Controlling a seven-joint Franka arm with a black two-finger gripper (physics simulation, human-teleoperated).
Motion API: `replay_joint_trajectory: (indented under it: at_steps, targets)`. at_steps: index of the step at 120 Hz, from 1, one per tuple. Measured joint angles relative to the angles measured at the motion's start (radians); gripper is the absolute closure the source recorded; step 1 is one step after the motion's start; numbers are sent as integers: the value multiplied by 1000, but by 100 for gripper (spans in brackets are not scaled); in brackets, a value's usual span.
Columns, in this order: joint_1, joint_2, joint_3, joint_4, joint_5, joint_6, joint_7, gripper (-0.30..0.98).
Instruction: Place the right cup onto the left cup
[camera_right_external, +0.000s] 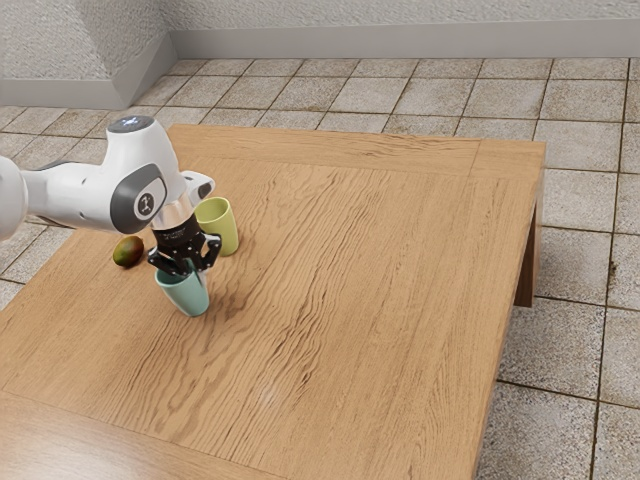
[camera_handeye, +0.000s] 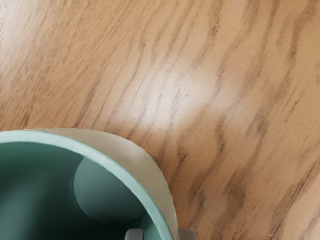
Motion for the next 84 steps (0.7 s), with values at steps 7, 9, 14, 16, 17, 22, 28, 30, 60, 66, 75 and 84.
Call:
replay_joint_trajectory:
  at_steps: [7,9,14,16,17,22,28,30,60,66,75,84]
  targets:
    - [1,0,1,0,1,0,-2,73]
    - [1,0,1,0,1,0,-2,74]
    - [2,0,1,0,1,0,-3,75]
    - [2,0,1,0,1,0,-4,75]
    - [2,0,1,0,1,0,-4,75]
    - [3,1,1,0,1,0,-5,76]
    - [4,1,1,0,2,0,-7,76]
    - [3,1,1,0,3,0,-7,76]
    - [5,-2,-1,18,18,-16,-14,78]
    - [2,-3,1,47,31,-36,-15,78]
    - [-2,-3,4,114,48,-86,-17,78]
    - [2,2,0,191,62,-145,-17,78]
